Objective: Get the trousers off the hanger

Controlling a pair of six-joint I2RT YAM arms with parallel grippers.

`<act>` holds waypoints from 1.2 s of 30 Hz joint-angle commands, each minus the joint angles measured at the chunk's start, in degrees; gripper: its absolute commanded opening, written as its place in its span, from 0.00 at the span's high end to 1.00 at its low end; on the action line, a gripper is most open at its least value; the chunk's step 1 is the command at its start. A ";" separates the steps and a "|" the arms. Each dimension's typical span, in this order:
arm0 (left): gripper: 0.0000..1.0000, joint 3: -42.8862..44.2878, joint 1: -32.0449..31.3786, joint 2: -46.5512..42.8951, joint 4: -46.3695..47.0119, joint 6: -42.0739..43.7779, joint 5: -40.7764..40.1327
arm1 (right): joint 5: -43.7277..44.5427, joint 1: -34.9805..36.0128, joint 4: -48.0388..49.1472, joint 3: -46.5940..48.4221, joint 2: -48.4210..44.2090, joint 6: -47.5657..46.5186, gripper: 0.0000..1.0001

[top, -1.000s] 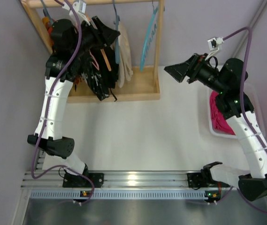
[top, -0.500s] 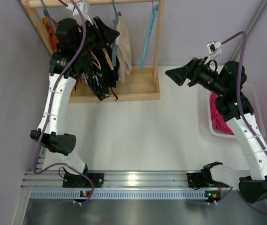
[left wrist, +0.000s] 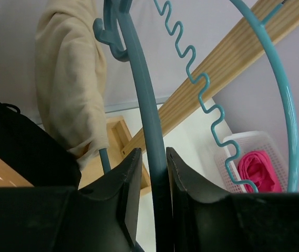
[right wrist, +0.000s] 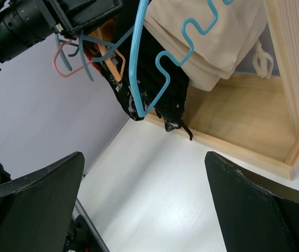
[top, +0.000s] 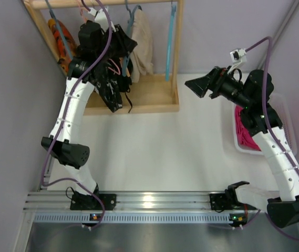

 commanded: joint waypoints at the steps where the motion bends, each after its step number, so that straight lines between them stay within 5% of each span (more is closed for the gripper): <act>1: 0.70 2.45 0.17 0.49 -0.70 1.88 -2.62 | -0.52 -0.87 2.37 -0.14 -1.43 -1.03 0.01; 5: 1.00 3.85 0.17 0.67 -0.61 1.27 -3.15 | -0.69 -0.96 2.55 -0.40 -1.43 -1.03 0.01; 20: 1.00 4.56 -1.24 -4.43 18.18 -5.58 -0.25 | -0.95 -0.96 4.04 -2.86 -3.54 -0.50 0.01; 36: 1.00 -0.89 -6.34 -10.85 22.85 -1.63 -0.07 | -0.52 -0.96 4.13 -4.27 -4.60 -1.56 0.01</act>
